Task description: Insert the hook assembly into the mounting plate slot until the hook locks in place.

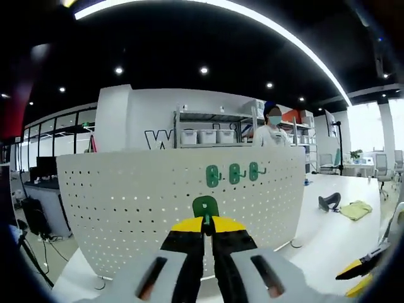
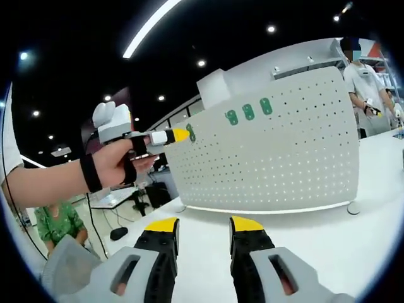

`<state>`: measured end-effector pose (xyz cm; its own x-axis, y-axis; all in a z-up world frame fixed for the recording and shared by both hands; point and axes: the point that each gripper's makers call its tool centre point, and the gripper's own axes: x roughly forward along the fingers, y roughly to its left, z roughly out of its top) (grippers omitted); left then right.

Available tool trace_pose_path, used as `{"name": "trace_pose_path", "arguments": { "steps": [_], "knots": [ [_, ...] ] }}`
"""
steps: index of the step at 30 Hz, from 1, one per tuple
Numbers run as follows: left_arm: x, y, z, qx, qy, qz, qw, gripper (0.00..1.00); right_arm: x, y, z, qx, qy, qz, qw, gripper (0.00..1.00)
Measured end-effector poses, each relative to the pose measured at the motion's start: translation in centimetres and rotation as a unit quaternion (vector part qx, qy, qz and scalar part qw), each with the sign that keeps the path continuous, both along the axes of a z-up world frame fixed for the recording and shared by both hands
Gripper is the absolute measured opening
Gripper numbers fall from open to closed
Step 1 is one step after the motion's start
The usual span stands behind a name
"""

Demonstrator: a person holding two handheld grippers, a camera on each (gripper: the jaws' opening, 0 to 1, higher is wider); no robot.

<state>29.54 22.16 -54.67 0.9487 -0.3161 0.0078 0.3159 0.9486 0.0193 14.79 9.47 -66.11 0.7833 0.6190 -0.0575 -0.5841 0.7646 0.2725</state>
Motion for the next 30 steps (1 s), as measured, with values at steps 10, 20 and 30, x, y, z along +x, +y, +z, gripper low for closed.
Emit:
{"name": "trace_pose_path", "arguments": {
  "steps": [10,20,30],
  "knots": [
    [1.8,-0.4,1.3,0.022,-0.016,0.017,0.9995,0.03,-0.2,-1.0,-0.3,0.005,0.006,-0.01,0.9999,0.32],
    [3.4,-0.5,1.8,0.042,-0.022,0.036,0.9982,0.03,-0.3,-1.1,-0.7,0.005,0.009,-0.011,0.9999,0.33],
    [5.4,-0.9,2.2,0.043,-0.022,0.044,0.9979,0.03,-0.1,-1.6,-0.7,0.006,0.011,-0.018,0.9998,0.33]
  ]
}}
